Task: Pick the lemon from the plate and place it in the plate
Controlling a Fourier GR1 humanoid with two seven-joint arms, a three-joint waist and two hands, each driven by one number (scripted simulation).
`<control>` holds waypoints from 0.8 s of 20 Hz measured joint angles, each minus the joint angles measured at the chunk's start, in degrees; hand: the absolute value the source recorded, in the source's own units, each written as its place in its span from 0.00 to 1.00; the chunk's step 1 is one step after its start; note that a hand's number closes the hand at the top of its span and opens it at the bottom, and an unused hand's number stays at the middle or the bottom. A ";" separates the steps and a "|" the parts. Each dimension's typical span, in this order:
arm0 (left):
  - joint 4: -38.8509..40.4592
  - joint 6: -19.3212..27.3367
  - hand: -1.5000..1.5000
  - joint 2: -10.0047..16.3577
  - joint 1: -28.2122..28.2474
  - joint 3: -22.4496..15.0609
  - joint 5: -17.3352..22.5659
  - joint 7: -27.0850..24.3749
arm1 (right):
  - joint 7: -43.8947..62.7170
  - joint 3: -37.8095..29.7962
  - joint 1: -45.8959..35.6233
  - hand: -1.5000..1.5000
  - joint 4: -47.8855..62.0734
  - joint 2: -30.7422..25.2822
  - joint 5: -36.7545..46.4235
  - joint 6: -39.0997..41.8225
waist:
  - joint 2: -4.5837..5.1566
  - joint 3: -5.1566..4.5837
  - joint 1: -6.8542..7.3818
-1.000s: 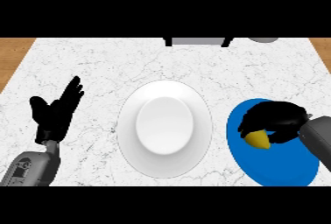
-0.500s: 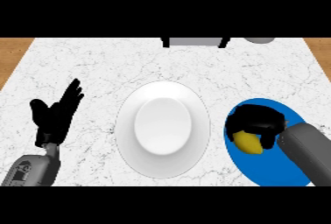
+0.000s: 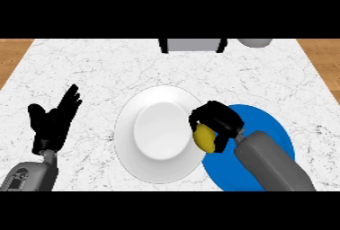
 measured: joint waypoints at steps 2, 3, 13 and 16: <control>0.23 0.06 0.50 0.00 0.26 0.11 0.06 0.17 | 6.30 -1.09 -0.46 1.00 -1.63 4.82 0.75 -4.03 | -0.29 0.34 -0.38; 0.32 0.19 0.50 0.00 0.37 0.20 0.05 0.20 | 9.56 -1.61 -0.74 1.00 -2.43 6.90 1.50 -6.40 | -0.39 0.48 -0.57; 0.43 -0.38 0.50 -0.01 -0.05 -0.03 0.03 0.08 | 45.14 0.27 -3.58 1.00 -10.43 13.89 10.73 -26.17 | 0.43 0.97 0.86; 0.21 -0.83 0.50 -0.01 -0.74 -0.26 0.08 0.19 | 57.76 3.18 -4.65 1.00 -12.00 14.26 14.11 -30.20 | 1.02 1.04 1.93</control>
